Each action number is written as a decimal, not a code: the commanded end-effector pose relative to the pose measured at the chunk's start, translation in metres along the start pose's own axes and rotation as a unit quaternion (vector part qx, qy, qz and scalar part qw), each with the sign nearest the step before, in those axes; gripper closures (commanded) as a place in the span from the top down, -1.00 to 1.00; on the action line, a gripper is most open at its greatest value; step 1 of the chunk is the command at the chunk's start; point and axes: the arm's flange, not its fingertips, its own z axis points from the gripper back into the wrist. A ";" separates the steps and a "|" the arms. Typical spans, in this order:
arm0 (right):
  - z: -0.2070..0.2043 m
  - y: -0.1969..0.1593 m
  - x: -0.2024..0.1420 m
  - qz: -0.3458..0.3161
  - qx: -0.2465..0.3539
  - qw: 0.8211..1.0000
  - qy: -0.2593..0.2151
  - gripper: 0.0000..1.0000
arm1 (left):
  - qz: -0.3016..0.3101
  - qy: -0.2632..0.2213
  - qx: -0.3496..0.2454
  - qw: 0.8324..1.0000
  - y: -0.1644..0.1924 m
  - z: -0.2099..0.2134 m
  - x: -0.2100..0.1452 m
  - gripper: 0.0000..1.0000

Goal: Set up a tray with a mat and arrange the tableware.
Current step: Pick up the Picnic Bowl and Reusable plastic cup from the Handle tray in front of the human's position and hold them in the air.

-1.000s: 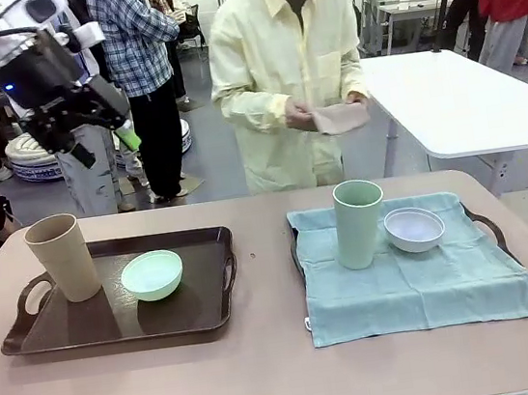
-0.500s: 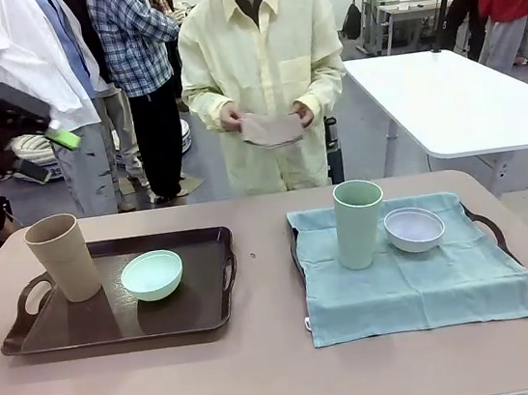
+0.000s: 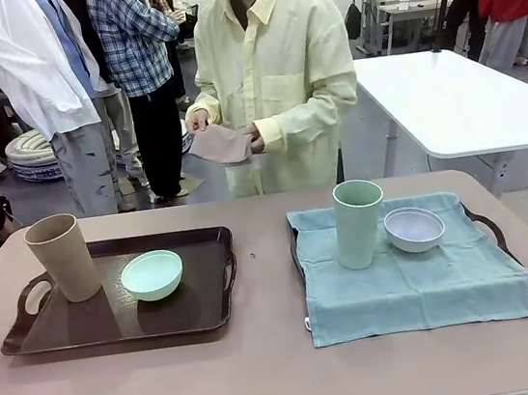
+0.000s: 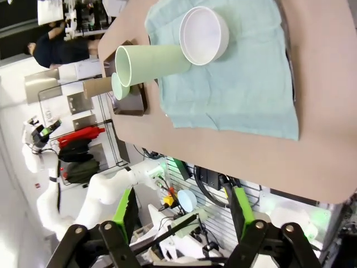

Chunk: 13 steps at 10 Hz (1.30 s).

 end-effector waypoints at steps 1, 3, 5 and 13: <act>0.012 -0.007 0.002 -0.002 0.025 1.000 -0.006 0.74 | 0.021 0.005 -0.028 0.999 0.008 0.010 -0.016 1.00; 0.006 -0.007 0.004 -0.013 0.020 1.000 -0.002 0.74 | 0.052 0.025 -0.029 0.998 0.018 0.016 -0.019 1.00; 0.002 -0.003 0.004 -0.012 0.007 1.000 -0.006 0.74 | 0.067 0.062 0.005 0.996 0.024 0.007 -0.010 1.00; 0.007 -0.022 0.007 -0.022 0.019 0.999 0.022 0.74 | 0.126 0.066 0.003 0.990 0.041 0.015 0.001 1.00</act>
